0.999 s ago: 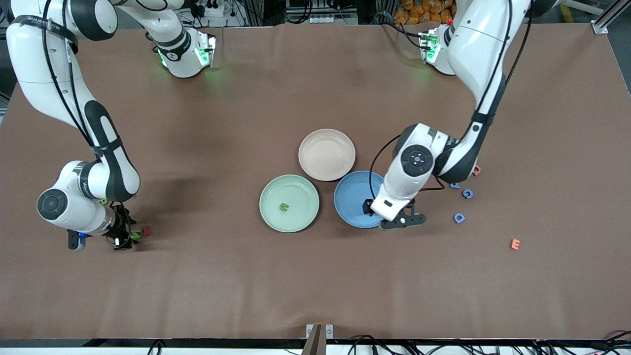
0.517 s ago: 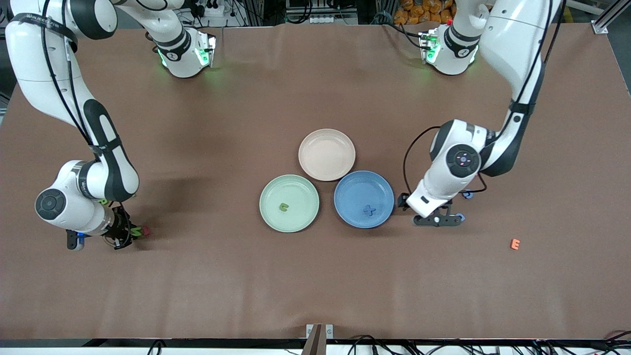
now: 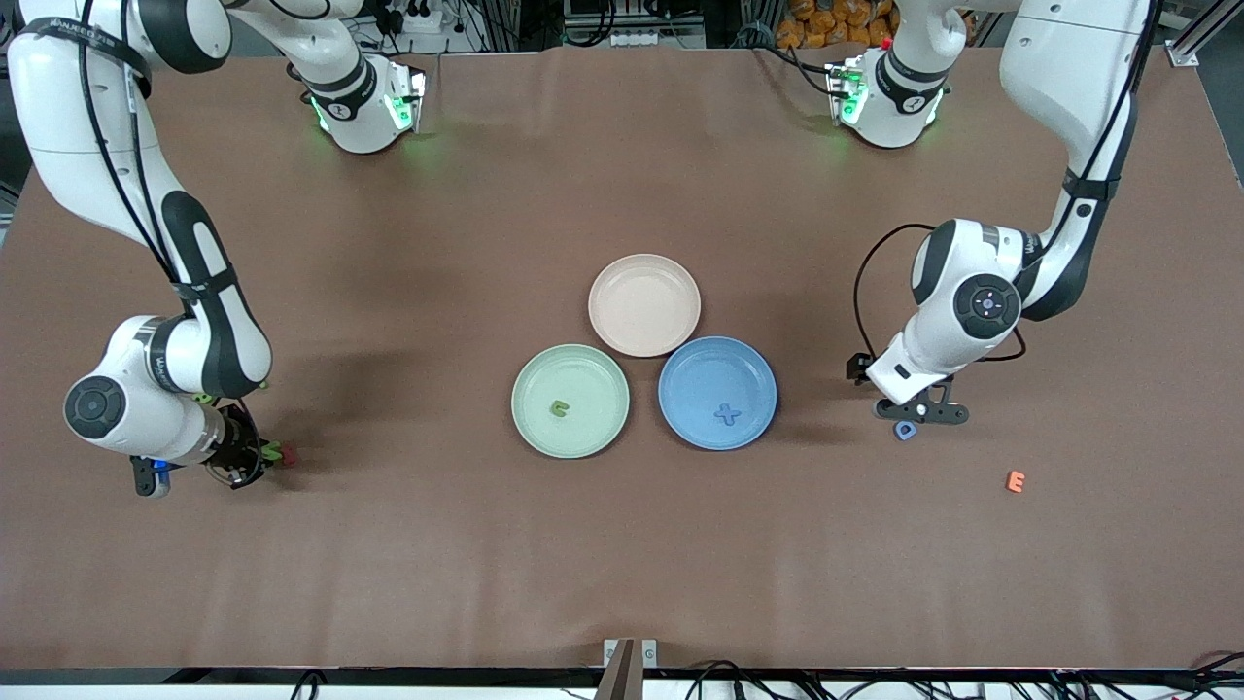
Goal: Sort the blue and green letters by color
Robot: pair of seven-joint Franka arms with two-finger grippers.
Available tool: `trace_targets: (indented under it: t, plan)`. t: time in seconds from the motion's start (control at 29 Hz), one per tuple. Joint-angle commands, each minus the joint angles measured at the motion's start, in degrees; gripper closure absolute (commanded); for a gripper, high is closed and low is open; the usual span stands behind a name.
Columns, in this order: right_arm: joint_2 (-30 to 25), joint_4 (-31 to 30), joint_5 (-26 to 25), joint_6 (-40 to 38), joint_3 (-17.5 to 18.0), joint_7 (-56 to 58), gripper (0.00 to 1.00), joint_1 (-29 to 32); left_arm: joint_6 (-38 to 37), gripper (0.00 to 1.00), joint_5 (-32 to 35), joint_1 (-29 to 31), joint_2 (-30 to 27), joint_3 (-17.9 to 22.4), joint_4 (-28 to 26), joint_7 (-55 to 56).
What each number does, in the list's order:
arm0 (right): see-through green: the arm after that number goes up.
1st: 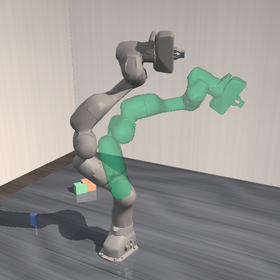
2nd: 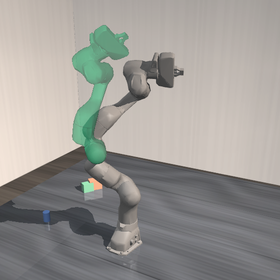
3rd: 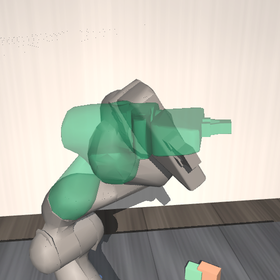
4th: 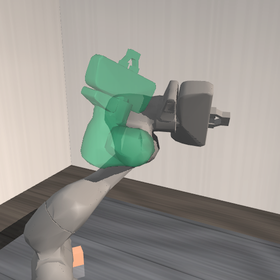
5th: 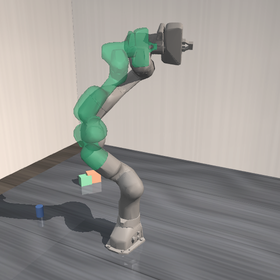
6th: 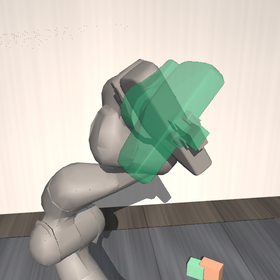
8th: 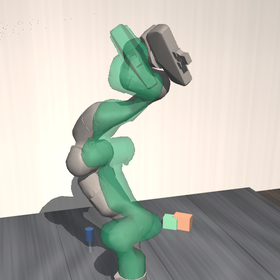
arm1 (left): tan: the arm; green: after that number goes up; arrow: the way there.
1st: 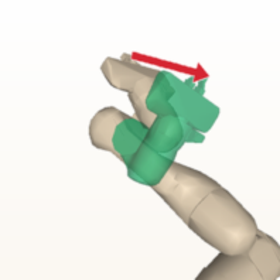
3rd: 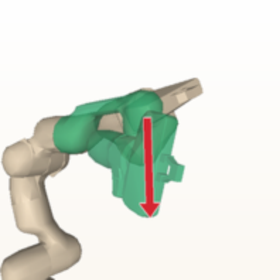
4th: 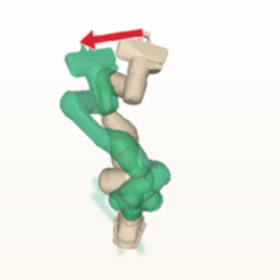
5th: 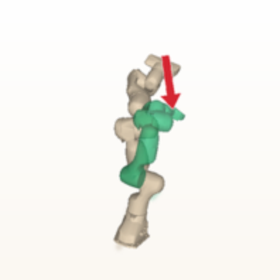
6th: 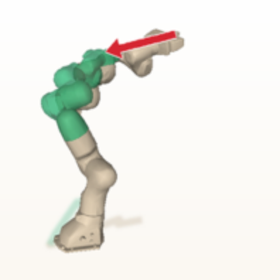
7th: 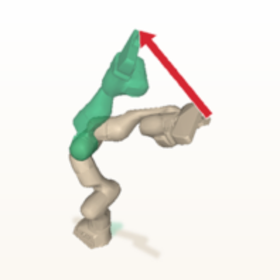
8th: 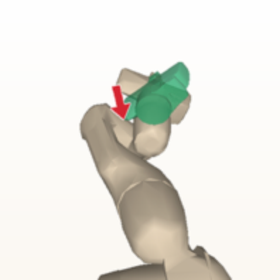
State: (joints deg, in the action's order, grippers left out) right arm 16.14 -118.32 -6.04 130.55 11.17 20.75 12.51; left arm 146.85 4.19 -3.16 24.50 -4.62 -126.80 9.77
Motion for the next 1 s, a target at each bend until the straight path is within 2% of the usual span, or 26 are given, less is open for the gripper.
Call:
trace_targets:
  t: [0.0, 0.1, 0.28, 0.59, 0.96]
  plan:
    - [-2.1, -3.3, -0.6, 2.7, 0.2, 6.2, 0.11, 3.3, 0.7, 0.75, -0.9, 0.3, 0.5, -0.1, 0.2, 0.2]
    - [-2.1, -4.3, -1.0, 4.1, 0.0, 7.9, 0.13, 4.2, 0.7, 0.75, -0.9, 0.3, 0.5, -0.1, 0.2, 0.2]
    - [-1.5, -5.5, -5.3, 6.6, 0.0, 8.4, 0.17, 5.7, 0.7, 0.77, -0.9, 0.3, 0.5, -0.1, 0.2, 0.2]
    - [1.3, -6.9, -5.7, 10.7, 0.0, 8.7, 0.24, 6.8, 0.6, 0.84, -0.8, 0.2, 0.5, -0.1, 0.6, 0.2]
    - [4.7, -6.8, -7.1, 14.7, -1.9, 11.3, 0.27, 8.1, 0.6, 0.9, -0.6, 0.2, 0.5, -0.1, 0.6, 0.1]
